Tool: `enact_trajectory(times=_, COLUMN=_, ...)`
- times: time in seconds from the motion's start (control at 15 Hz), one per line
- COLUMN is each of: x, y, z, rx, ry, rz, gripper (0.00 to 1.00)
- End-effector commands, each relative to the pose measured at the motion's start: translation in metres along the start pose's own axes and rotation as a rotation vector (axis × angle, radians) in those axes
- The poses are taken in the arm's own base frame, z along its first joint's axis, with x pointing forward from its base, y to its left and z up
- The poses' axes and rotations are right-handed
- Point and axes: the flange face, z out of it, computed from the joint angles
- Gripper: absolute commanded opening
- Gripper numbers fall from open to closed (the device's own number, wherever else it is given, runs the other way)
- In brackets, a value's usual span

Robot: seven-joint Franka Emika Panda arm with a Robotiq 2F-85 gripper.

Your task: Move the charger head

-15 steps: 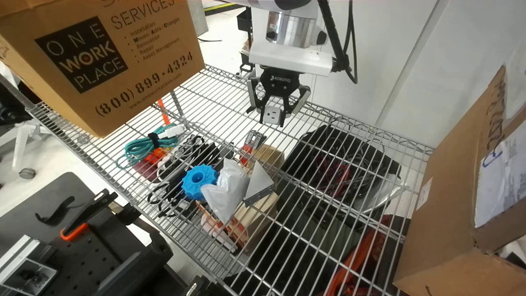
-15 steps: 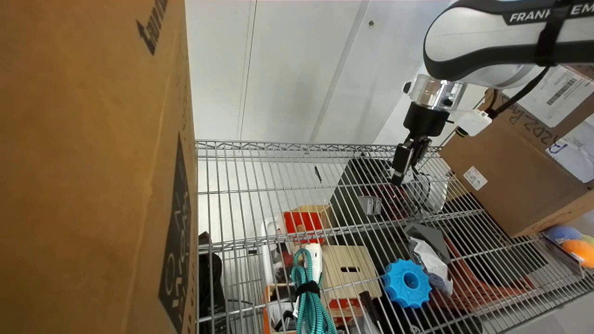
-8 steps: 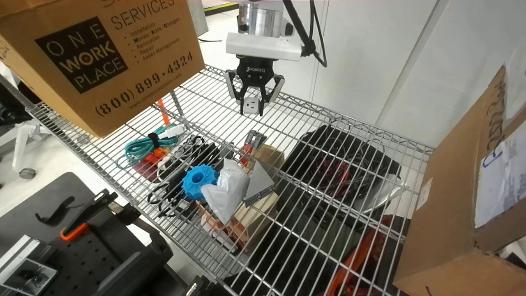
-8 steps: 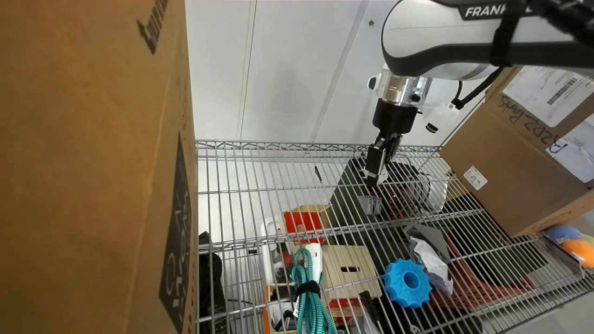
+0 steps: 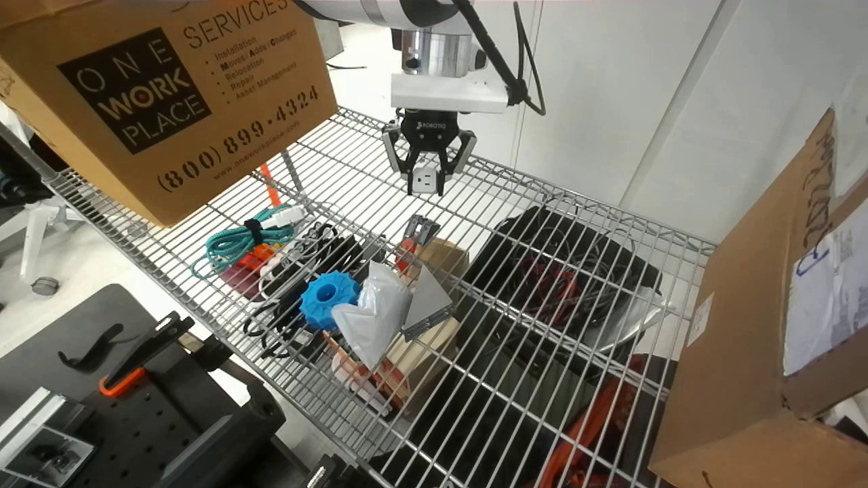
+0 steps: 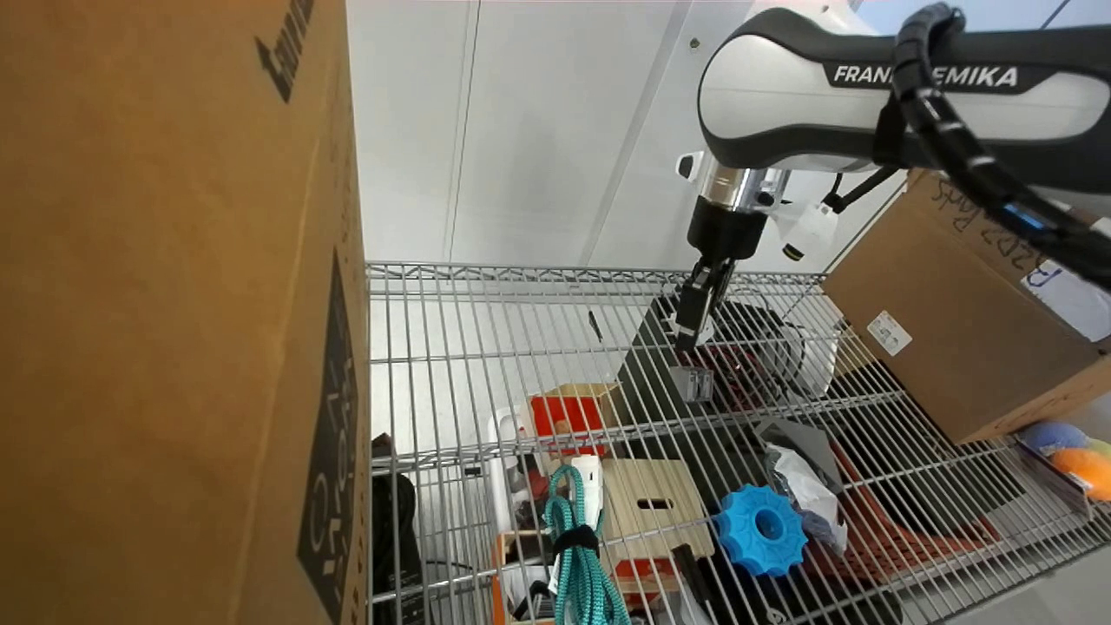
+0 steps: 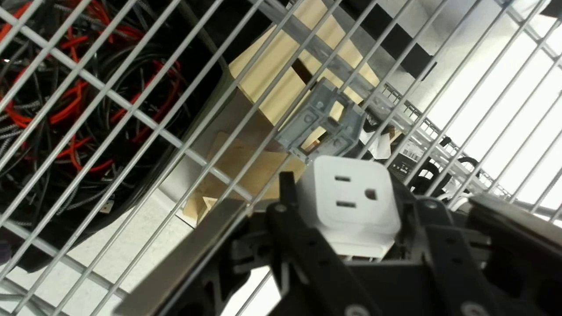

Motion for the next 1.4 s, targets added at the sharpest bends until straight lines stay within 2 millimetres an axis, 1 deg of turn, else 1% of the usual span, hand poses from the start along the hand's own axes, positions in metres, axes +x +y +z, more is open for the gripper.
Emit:
enact_trajectory(times=0.0, x=0.003, y=0.006, z=-0.008, rx=-0.048, ry=0.015, rz=-0.045, gripper=0.23)
enact_trajectory(times=0.2, x=0.003, y=0.007, z=-0.004, rx=-0.010, ry=0.048, rz=-0.088, gripper=0.23)
enact_trajectory(times=0.27, x=-0.002, y=0.003, z=0.003, rx=0.008, ry=-0.021, rz=-0.108, gripper=0.23)
enact_trajectory(times=0.73, x=-0.029, y=-0.013, z=0.028, rx=0.158, ry=-0.253, rz=-0.207, gripper=0.23)
enact_trajectory(times=0.87, x=-0.033, y=-0.011, z=0.030, rx=0.160, ry=-0.282, rz=-0.219, gripper=0.23)
enact_trajectory(times=1.13, x=-0.036, y=-0.008, z=0.027, rx=0.153, ry=-0.289, rz=-0.215, gripper=0.23)
enact_trajectory(times=1.2, x=-0.038, y=-0.006, z=0.027, rx=0.157, ry=-0.292, rz=-0.213, gripper=0.73)
enact_trajectory(times=1.27, x=-0.039, y=-0.005, z=0.026, rx=0.151, ry=-0.291, rz=-0.212, gripper=0.74)
enact_trajectory(times=1.33, x=-0.039, y=-0.004, z=0.026, rx=0.152, ry=-0.292, rz=-0.210, gripper=0.79)
